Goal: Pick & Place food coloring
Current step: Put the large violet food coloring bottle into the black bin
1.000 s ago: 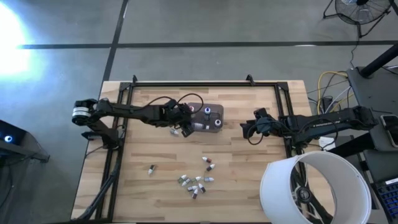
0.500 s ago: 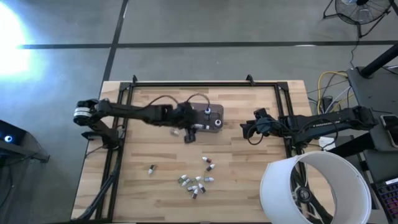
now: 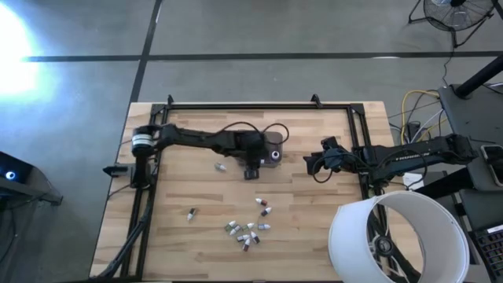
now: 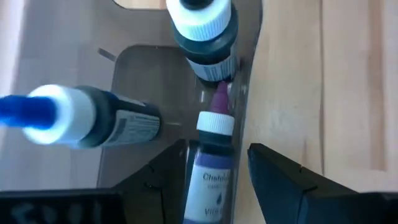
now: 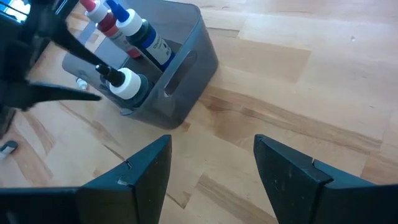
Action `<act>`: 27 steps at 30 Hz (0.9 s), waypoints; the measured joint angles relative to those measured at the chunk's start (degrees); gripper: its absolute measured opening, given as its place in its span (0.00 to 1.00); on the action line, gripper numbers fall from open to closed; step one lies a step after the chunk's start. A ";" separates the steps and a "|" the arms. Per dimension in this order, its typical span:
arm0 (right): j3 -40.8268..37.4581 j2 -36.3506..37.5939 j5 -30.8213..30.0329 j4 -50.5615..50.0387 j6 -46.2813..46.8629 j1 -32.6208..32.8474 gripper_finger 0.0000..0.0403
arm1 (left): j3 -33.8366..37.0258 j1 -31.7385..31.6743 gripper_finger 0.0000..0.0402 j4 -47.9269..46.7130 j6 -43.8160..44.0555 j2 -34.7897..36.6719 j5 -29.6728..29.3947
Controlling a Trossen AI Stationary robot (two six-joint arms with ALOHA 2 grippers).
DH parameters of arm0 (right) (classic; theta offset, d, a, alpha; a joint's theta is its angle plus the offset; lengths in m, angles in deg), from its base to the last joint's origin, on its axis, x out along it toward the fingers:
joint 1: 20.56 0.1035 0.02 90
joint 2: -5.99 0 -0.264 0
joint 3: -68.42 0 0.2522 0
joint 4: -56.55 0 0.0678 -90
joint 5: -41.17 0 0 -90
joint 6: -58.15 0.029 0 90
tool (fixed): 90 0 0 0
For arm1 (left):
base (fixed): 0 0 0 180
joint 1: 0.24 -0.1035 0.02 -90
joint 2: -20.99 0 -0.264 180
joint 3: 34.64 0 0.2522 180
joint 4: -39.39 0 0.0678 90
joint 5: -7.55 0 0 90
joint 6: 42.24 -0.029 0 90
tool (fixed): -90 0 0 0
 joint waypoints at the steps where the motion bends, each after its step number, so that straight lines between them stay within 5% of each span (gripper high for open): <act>1: 0.00 0.00 0.04 -0.02 0.06 0.00 0.55 | -0.77 -0.01 0.37 -0.20 0.03 -0.99 -0.17; 27: -1.53 0.04 0.85 -0.08 -0.21 -0.02 0.55 | -1.80 0.60 0.36 -10.60 -0.53 -2.87 6.61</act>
